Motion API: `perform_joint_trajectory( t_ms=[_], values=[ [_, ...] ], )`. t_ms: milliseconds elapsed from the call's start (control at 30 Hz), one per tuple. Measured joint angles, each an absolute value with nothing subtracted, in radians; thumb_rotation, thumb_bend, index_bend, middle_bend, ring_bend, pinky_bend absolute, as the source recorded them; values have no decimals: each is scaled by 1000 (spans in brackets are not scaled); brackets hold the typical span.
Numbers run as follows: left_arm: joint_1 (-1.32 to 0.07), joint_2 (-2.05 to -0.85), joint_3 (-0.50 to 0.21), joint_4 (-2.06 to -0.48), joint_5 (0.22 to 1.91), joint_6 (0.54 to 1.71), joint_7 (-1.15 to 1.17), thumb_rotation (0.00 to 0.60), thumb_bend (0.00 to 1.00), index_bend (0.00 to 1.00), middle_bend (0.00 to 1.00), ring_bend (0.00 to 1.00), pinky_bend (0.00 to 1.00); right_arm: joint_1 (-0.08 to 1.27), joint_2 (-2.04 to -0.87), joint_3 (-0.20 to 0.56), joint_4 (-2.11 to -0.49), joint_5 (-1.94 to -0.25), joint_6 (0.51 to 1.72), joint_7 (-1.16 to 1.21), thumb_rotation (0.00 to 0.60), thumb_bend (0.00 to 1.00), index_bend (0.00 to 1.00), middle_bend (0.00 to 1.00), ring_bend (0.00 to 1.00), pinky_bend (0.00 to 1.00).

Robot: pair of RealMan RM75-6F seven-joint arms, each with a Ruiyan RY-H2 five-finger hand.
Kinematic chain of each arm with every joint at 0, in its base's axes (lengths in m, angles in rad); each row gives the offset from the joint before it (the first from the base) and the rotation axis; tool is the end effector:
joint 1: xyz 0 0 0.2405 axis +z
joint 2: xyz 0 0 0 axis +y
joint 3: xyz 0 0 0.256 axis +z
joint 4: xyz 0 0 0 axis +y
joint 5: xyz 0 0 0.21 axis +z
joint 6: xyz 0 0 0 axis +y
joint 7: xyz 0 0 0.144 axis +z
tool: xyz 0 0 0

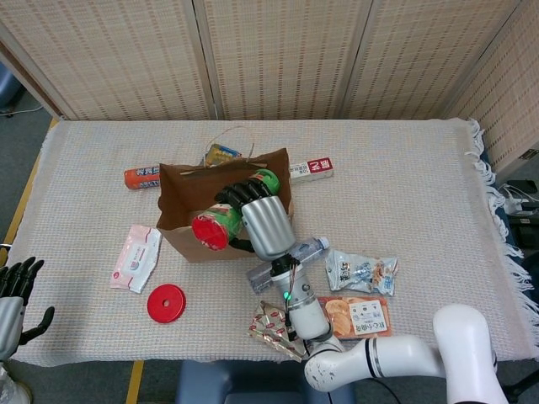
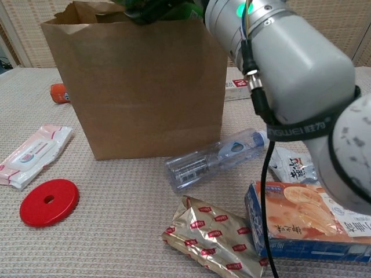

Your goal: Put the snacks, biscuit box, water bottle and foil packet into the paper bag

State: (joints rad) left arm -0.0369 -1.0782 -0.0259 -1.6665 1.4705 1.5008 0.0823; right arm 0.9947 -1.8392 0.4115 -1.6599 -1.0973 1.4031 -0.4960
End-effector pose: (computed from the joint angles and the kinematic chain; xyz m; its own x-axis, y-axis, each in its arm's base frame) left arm -0.3164 0.1604 0.1675 0.4557 0.0350 0.8894 0.8874 0.0610 -0.4570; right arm 0.0442 -0.3200 -0.0013 -0.0258 0.0329 0.9991 -0.8698 -0.4934 -0.0062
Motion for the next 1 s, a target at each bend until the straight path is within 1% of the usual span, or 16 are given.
perform_joint_trajectory(
  t_ms=[33,67,100,133,167,200,233,267,300,367,433,633,767,1000],
  values=[
    [-37,-1078,-26,-1666,1470,1501,82,600,375,0,0,0,0,992,-1840,410,-1660,-1092,1400,-497,600,403,538,609,582,652],
    [-36,-1078,-26,-1666,1470,1501,82,600,374,0,0,0,0,990,-1840,409,-1661,-1084,1395,-501,600,403,469,576,517,590],
    [-36,-1078,-26,-1666,1471,1502,81,600,374,0,0,0,0,987,-1837,408,-1667,-1072,1385,-508,600,402,380,517,435,517],
    [-36,-1078,-26,-1666,1471,1502,81,600,373,0,0,0,0,984,-1834,407,-1674,-1062,1377,-513,600,395,314,464,376,470],
    [-36,-1078,-26,-1666,1471,1502,81,600,373,0,0,0,0,982,-1830,407,-1683,-1051,1370,-519,600,365,192,367,276,392],
    [-36,-1078,-26,-1665,1471,1502,82,600,373,0,0,0,0,978,-1824,407,-1696,-1034,1361,-529,600,328,97,292,202,333],
    [-36,-1078,-26,-1665,1472,1502,82,600,373,0,0,0,0,976,-1818,408,-1708,-1020,1354,-538,600,293,42,237,150,290],
    [-36,-1078,-26,-1665,1472,1502,83,600,373,0,0,0,0,974,-1812,410,-1720,-1007,1349,-547,600,262,8,181,101,248],
    [-36,-1079,-26,-1666,1472,1502,84,600,373,0,0,0,0,971,-1802,414,-1737,-993,1343,-560,600,240,0,136,62,216],
    [-36,-1079,-26,-1666,1471,1503,85,600,372,0,0,0,0,967,-1787,423,-1757,-982,1340,-575,600,212,0,86,20,181],
    [-36,-1079,-26,-1666,1471,1503,87,600,373,0,0,0,0,962,-1771,436,-1773,-979,1341,-582,600,189,0,63,1,168],
    [-35,-1081,-27,-1666,1470,1505,92,600,373,0,0,0,0,946,-1721,476,-1813,-968,1350,-585,600,151,0,59,0,168],
    [-35,-1082,-27,-1666,1469,1505,97,600,373,0,0,0,0,928,-1673,495,-1861,-959,1355,-579,600,147,0,59,0,167],
    [-35,-1084,-28,-1668,1465,1505,107,600,375,0,0,0,0,862,-1545,500,-1967,-969,1358,-544,600,147,0,59,0,168]
  ],
)
